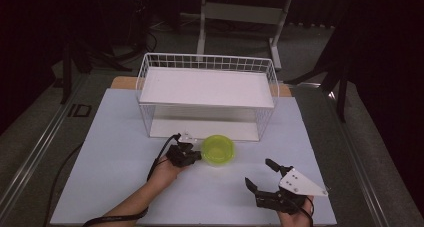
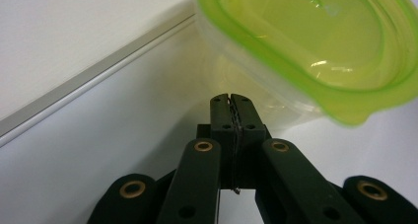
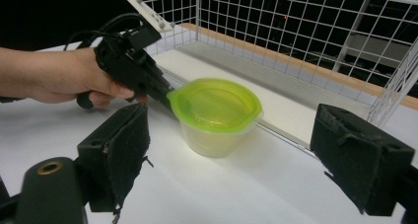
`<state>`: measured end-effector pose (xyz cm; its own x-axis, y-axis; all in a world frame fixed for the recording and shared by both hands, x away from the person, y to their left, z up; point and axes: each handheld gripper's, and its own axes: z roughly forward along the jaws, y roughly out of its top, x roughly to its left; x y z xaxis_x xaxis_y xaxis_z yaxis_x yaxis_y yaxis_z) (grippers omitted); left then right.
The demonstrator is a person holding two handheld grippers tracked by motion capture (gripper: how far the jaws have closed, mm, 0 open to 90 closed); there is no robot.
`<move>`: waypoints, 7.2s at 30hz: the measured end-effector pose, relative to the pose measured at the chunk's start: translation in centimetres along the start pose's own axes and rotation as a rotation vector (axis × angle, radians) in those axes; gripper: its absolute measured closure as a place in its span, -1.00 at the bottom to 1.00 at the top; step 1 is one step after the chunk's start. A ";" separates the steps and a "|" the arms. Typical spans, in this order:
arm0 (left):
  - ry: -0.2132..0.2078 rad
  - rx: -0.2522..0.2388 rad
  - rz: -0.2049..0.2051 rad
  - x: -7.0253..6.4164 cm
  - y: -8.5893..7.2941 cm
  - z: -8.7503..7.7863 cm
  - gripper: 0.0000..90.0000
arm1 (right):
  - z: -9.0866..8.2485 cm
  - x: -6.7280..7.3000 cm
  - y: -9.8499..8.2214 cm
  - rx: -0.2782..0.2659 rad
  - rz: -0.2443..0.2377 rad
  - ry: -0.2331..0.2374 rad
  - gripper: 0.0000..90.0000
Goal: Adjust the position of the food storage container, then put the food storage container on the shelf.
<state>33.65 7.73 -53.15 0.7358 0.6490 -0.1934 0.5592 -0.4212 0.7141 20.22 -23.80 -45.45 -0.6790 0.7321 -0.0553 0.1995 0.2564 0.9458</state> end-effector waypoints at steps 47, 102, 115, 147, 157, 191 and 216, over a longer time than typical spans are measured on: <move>-0.124 -0.293 0.088 -5.8 -1.1 -11.8 -0.89 | 2.3 0.1 1.5 0.011 -0.008 0.039 -0.69; -0.047 -0.089 -0.194 -0.8 2.4 -1.2 -0.14 | 13.8 -3.8 -0.8 0.280 0.198 0.036 -0.41; -0.057 -0.083 -0.181 -0.9 2.1 -2.2 0.48 | 13.1 -3.5 -0.8 0.310 0.305 0.076 -0.02; -0.034 -0.137 -0.161 -2.4 1.6 -5.4 0.78 | 10.5 -2.2 0.4 0.299 0.419 0.120 0.79; 0.062 -0.204 -0.095 -0.9 3.9 -7.0 0.79 | 12.1 -2.3 2.8 0.231 0.435 0.095 0.79; 0.088 -0.265 -0.146 2.9 3.2 -2.7 0.75 | 17.6 -4.3 0.9 0.254 0.495 -0.006 0.73; 0.170 -0.337 -0.186 4.7 4.2 -0.7 0.41 | 19.3 -5.6 1.7 0.185 0.383 -0.113 0.30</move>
<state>39.20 9.51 -50.61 0.5453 0.8013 -0.2460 0.4992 -0.0746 0.8633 37.99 -15.26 -49.75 -0.4520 0.8580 0.2440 0.5517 0.0539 0.8323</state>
